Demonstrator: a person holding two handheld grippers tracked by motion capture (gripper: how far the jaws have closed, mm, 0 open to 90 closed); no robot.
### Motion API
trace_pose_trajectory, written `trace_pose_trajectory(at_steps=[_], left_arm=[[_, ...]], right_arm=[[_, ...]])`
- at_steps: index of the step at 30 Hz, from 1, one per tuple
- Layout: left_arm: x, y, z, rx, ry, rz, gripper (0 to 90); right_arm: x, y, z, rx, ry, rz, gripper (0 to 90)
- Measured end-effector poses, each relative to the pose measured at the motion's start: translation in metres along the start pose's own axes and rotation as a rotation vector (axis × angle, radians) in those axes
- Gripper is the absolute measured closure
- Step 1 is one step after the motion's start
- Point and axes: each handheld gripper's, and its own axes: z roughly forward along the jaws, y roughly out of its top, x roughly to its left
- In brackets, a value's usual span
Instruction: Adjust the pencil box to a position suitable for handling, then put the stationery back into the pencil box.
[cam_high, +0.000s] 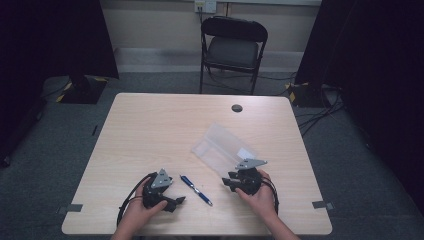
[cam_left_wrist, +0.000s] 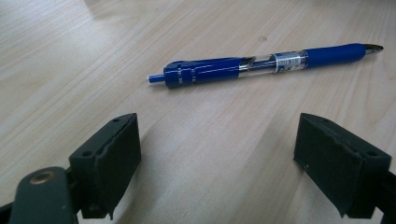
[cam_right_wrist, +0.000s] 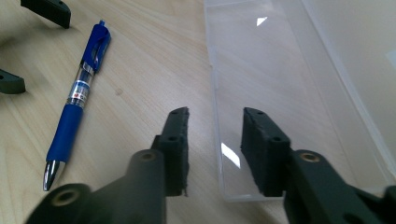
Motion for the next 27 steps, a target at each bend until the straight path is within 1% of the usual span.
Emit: trace_pose_trajectory(at_steps=[2,3,4,8,9,10,11,12,13,14,17,21,24,27], left_arm=[[0.0,0.0,0.0,-0.001,-0.001,-0.002,14.3],[0.0,0.0,0.0,-0.001,0.0,-0.002,14.3],[0.0,0.0,0.0,0.0,0.0,0.0,14.3],[0.0,0.0,0.0,-0.002,0.001,-0.001,14.3],[0.0,0.0,0.0,0.002,0.001,0.004,14.2],[0.0,0.0,0.0,0.002,0.002,0.007,14.3],[0.0,0.0,0.0,0.001,0.0,0.001,14.3],[0.0,0.0,0.0,0.002,0.001,0.007,14.2],[0.0,0.0,0.0,0.002,0.001,0.004,14.2],[0.0,0.0,0.0,-0.003,0.0,-0.005,14.2],[0.0,0.0,0.0,-0.004,0.0,-0.006,14.2],[0.0,0.0,0.0,-0.004,0.0,-0.006,14.2],[0.0,0.0,0.0,-0.002,0.002,0.002,14.1],[0.0,0.0,0.0,-0.001,0.002,0.002,14.1]], right_arm=[[0.001,0.0,-0.002,-0.005,-0.004,-0.006,53.0],[0.004,0.001,-0.003,-0.016,-0.002,-0.011,45.6],[0.004,0.001,-0.003,-0.016,-0.002,-0.011,45.6],[0.009,0.004,-0.004,-0.01,0.008,-0.046,36.2],[0.011,0.004,-0.004,-0.008,0.018,-0.051,34.2],[0.012,0.005,-0.004,-0.006,0.026,-0.055,32.8],[0.014,0.005,-0.003,-0.008,0.028,-0.064,31.7],[0.015,0.005,-0.003,-0.012,0.029,-0.07,31.2],[0.017,0.006,-0.003,-0.01,0.037,-0.07,30.2],[0.018,0.006,-0.003,-0.015,0.034,-0.077,29.8],[0.022,0.008,-0.004,-0.019,0.052,-0.08,29.5],[0.027,0.009,-0.003,-0.011,0.063,-0.091,29.3],[0.03,0.009,-0.001,0.0,0.075,-0.088,29.1],[0.032,0.01,0.0,0.006,0.083,-0.092,29.2]])
